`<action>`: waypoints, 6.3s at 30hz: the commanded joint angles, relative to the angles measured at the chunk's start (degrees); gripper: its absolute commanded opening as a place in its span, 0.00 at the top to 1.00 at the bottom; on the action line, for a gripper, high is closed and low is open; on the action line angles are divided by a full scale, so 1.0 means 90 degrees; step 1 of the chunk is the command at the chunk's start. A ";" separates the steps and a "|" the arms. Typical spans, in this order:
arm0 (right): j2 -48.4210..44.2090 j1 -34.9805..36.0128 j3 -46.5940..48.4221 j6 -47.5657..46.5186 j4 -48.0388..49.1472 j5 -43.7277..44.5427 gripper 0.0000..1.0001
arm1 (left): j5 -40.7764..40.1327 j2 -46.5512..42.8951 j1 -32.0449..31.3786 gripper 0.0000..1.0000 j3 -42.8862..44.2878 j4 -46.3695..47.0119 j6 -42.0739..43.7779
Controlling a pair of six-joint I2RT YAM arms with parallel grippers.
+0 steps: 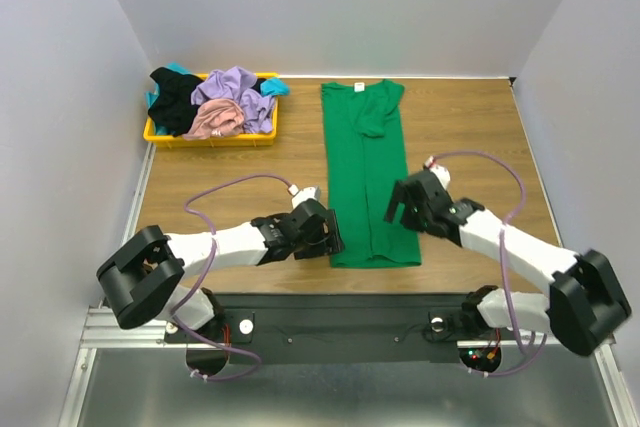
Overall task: Fold and stack the t-shirts
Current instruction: Fold the tshirt
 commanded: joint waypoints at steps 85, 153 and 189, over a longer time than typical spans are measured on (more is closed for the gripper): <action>0.2179 -0.0740 0.2680 -0.0720 0.0897 0.1359 1.00 | 0.0329 0.2424 0.2114 1.00 0.3662 0.0112 0.1571; 0.1867 -0.1112 0.0064 0.0354 0.1376 0.0617 0.44 | 0.0915 0.2825 0.1988 0.74 0.2286 0.0620 0.1220; -0.3273 -0.1053 -0.1928 0.0178 -0.0457 -0.0806 1.00 | 0.0806 0.0571 0.0250 1.00 0.0286 0.0688 0.0322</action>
